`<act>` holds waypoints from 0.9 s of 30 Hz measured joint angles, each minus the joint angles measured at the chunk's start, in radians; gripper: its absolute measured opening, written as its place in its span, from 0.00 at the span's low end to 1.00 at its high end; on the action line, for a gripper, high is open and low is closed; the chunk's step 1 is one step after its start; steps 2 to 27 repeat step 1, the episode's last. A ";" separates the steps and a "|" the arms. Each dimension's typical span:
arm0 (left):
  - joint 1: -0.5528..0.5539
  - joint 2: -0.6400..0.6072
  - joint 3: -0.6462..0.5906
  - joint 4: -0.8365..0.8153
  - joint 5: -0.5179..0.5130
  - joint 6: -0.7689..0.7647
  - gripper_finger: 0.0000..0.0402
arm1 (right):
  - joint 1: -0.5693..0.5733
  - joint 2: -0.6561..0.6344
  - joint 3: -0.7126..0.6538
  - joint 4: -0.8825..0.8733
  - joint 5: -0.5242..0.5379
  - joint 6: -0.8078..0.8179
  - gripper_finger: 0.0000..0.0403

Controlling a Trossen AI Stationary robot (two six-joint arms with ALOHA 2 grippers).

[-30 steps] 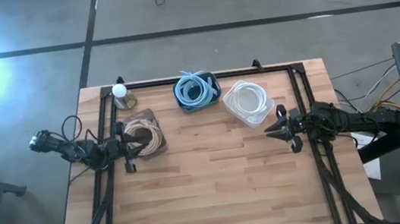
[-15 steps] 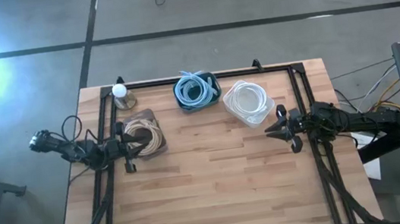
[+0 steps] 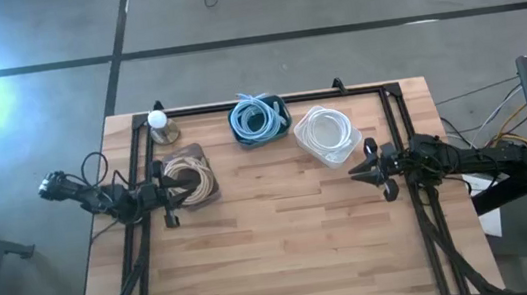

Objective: Sort HDMI cables
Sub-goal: Return to Home Position

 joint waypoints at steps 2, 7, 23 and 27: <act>0.000 0.000 0.000 0.000 0.000 0.000 0.26 | 0.000 0.000 0.000 0.000 0.000 0.000 0.21; 0.000 0.000 0.000 0.000 0.000 0.000 0.26 | 0.000 0.000 0.000 0.000 0.000 0.000 0.21; 0.000 0.000 0.000 0.000 0.000 0.000 0.26 | 0.000 0.000 0.000 0.000 0.000 0.000 0.21; 0.000 0.000 0.000 0.000 0.000 0.000 0.26 | 0.000 0.000 0.000 0.000 0.000 0.000 0.21</act>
